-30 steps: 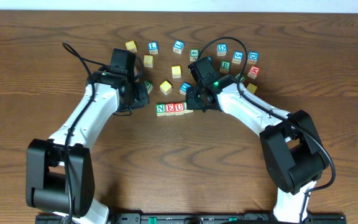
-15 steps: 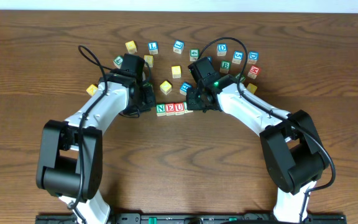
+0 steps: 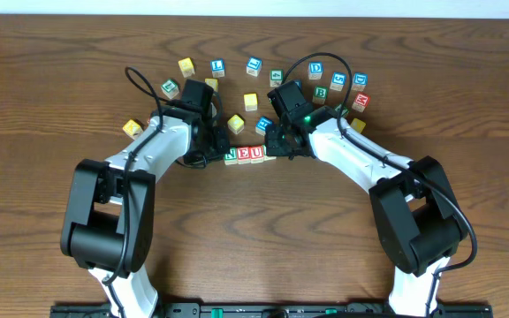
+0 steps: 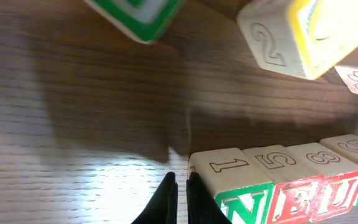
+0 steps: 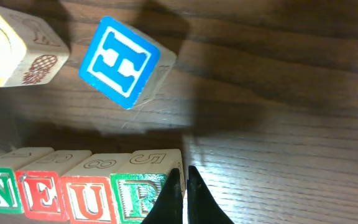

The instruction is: Spell out NEURIPS

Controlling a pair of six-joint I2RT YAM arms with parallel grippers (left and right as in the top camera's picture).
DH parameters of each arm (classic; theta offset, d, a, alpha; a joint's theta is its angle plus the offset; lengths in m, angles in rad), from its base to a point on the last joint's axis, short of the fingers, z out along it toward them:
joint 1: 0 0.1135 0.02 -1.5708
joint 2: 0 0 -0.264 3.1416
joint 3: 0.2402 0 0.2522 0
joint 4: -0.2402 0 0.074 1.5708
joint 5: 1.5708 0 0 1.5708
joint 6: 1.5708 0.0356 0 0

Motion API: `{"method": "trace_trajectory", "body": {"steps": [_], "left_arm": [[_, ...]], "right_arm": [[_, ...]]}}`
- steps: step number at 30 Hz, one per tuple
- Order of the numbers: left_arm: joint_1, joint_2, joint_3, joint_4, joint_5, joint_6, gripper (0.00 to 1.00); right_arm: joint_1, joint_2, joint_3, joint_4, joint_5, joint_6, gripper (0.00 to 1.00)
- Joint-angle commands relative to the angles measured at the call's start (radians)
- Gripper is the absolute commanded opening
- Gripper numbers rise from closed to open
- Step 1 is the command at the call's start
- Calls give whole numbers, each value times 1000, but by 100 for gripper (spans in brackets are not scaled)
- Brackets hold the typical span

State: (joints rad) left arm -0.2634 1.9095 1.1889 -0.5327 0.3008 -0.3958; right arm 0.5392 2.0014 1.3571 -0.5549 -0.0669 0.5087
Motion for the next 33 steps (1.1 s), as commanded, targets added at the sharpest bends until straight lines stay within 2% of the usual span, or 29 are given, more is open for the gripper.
{"method": "trace_trajectory", "body": {"steps": [1,33], "left_arm": [[-20,6,-7,13,17,6,8],[-37,6,-7,37,17,10,8]], "right_arm": [[5,-3,-5,2,5,11,1],[5,-3,-5,-44,-15,56,1]]}}
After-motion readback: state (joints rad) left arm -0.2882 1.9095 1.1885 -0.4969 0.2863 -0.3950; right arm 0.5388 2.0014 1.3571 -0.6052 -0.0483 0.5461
